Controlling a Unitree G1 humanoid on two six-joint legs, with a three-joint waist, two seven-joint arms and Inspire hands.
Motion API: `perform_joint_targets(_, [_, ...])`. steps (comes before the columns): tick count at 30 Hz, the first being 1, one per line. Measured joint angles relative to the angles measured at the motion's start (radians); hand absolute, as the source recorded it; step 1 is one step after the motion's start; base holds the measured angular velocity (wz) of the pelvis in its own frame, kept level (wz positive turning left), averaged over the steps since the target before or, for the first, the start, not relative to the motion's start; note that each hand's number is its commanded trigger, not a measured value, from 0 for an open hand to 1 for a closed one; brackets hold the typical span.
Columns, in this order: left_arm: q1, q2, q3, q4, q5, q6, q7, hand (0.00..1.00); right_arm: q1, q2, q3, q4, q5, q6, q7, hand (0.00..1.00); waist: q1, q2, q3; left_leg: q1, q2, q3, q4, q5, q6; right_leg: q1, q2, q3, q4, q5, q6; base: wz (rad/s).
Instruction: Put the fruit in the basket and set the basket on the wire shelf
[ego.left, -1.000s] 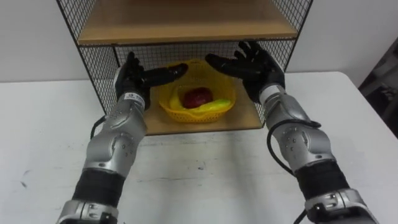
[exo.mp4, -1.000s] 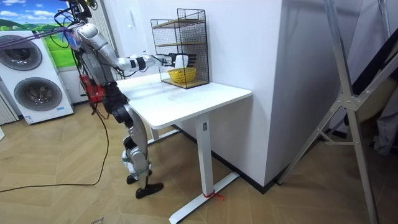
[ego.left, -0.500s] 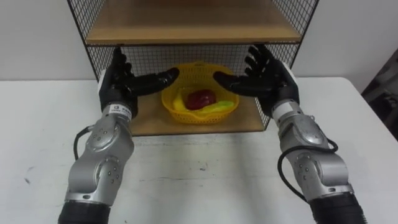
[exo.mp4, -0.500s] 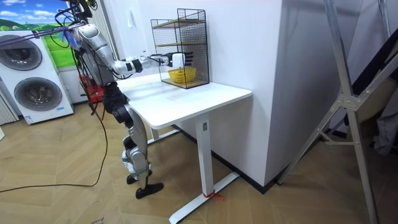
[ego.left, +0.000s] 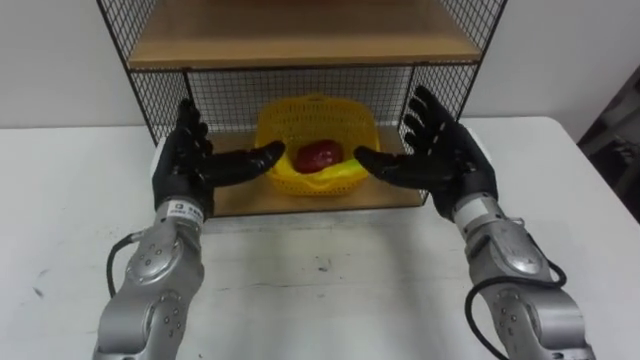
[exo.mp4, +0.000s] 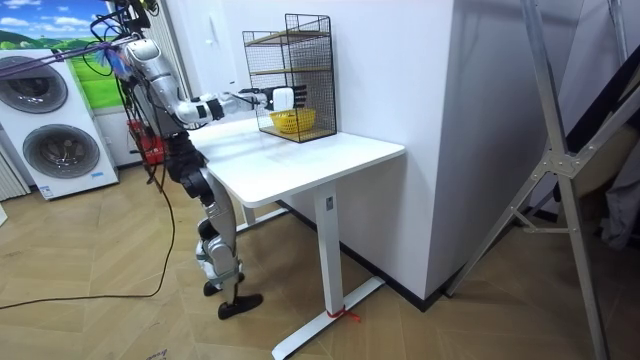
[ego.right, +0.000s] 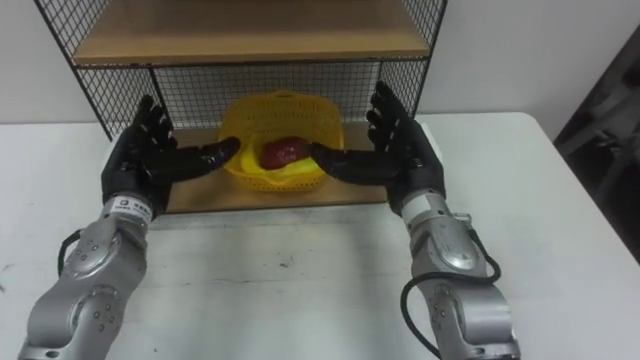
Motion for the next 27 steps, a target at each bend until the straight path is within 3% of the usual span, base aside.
perform_joint_targets(7, [0.059, 0.006, 0.02, -0.094, 0.028, -0.061, -0.063, 0.0, 0.043, 0.0, -0.037, -0.062, -0.029, -0.062, 0.057, 0.0, 0.005, 0.001, -0.0004, 0.004, -0.001, -0.003, 0.0, 0.0, 0.0, 0.0, 0.003, -0.003, -0.003, 0.0, -0.001, 0.02])
perform_joint_targets(9, [0.113, 0.02, 0.02, -0.133, 0.024, -0.093, -0.071, 0.0, 0.097, 0.0, -0.038, -0.095, -0.027, -0.081, 0.062, 0.0, 0.003, 0.003, -0.0013, 0.005, -0.001, -0.003, -0.001, 0.0, 0.0, -0.001, 0.003, 0.006, -0.004, 0.0, 0.0, 0.0])
perform_joint_targets(11, [0.161, 0.027, 0.02, -0.158, 0.024, -0.099, -0.083, 0.0, 0.142, 0.0, -0.04, -0.122, -0.026, -0.082, 0.064, 0.0, 0.002, 0.007, -0.0042, 0.002, 0.0, 0.001, 0.0, 0.0, 0.0, -0.004, 0.002, 0.008, -0.003, -0.001, 0.0, -0.02])
perform_joint_targets(14, [0.224, 0.026, 0.016, -0.165, 0.023, -0.12, -0.112, 0.0, 0.199, 0.001, -0.037, -0.131, -0.044, -0.109, 0.075, 0.0, 0.004, 0.011, -0.0063, 0.0, 0.002, 0.012, -0.002, 0.0, 0.0, -0.006, 0.002, 0.017, 0.001, -0.001, 0.0, -0.08])
perform_joint_targets(18, [0.312, 0.023, 0.002, -0.189, 0.023, -0.173, -0.152, 0.0, 0.274, 0.004, -0.032, -0.157, -0.069, -0.15, 0.102, 0.0, -0.001, 0.009, -0.0077, -0.009, 0.003, 0.018, -0.001, 0.0, 0.0, -0.015, 0.004, 0.021, 0.002, -0.003, 0.005, -0.05])
perform_joint_targets(22, [0.33, 0.024, -0.006, -0.191, 0.018, -0.212, -0.158, 0.0, 0.313, 0.005, -0.032, -0.159, -0.078, -0.188, 0.112, 0.0, -0.001, 0.009, -0.0075, -0.011, 0.003, 0.018, 0.0, 0.0, 0.0, -0.013, 0.004, 0.019, 0.001, -0.002, 0.007, 0.0])
perform_joint_targets(27, [0.374, 0.022, 0.009, -0.255, 0.047, -0.296, -0.158, 0.0, 0.347, 0.005, -0.049, -0.179, -0.101, -0.243, 0.099, 0.0, 0.002, 0.005, -0.0052, -0.009, 0.003, 0.015, 0.0, -0.001, -0.002, -0.012, 0.006, 0.018, 0.0, -0.003, 0.008, 0.0])
